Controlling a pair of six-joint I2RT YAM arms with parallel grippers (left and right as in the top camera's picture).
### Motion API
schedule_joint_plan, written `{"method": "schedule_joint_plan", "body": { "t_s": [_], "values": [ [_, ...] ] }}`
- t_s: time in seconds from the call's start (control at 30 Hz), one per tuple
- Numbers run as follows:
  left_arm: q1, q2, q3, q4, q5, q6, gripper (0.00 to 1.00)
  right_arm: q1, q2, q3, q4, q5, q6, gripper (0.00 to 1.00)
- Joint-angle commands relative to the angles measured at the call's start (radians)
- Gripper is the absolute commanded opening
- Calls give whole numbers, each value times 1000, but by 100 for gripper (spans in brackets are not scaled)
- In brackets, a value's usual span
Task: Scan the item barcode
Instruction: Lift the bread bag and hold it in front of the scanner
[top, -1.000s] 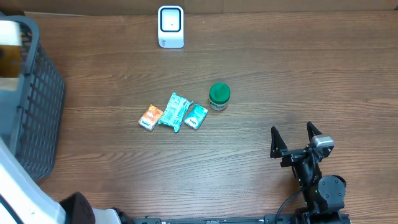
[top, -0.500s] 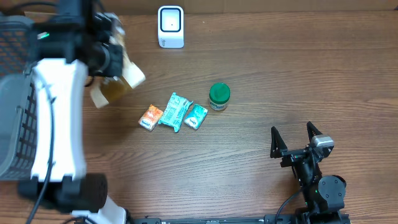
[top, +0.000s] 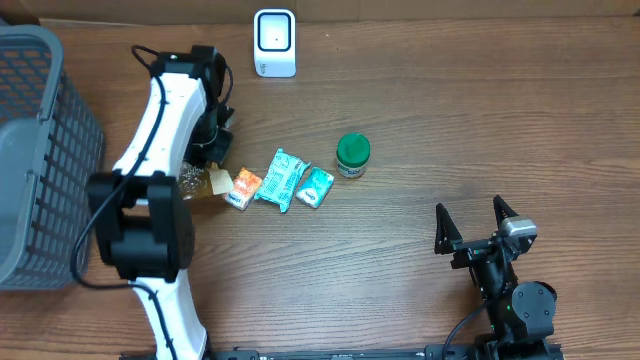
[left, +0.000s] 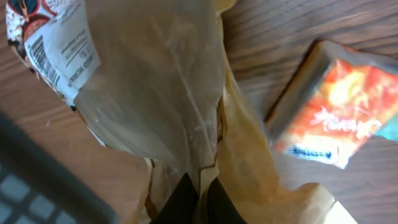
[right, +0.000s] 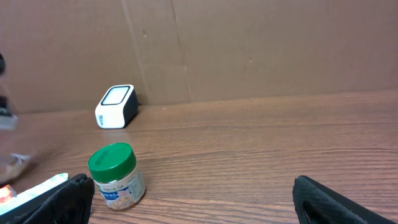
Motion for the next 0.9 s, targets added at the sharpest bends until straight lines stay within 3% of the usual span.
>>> {"method": "schedule_joint_plan", "body": {
  "t_s": [0.0,0.13,0.33,0.63,0.77,0.87],
  "values": [
    [-35,60,-10,0,52,150,4,-3,-11,-10,7,10,3,100],
    [-79,91,-14,2,147,213,5,-3,-11,-10,7,10,3,100],
    [-163,93,-16,-1,274,214,4,-3,-11,-10,7,10,3,100],
    [-204,93,-14,4,231,103,11,-3,-11,-10,7,10,3,100],
    [-189,82,1,3,119,19,23,-3,-11,-10,7,10,3,100],
    [-185,58,15,5,117,14,41,-3,-11,-10,7,10,3,100]
  ]
}}
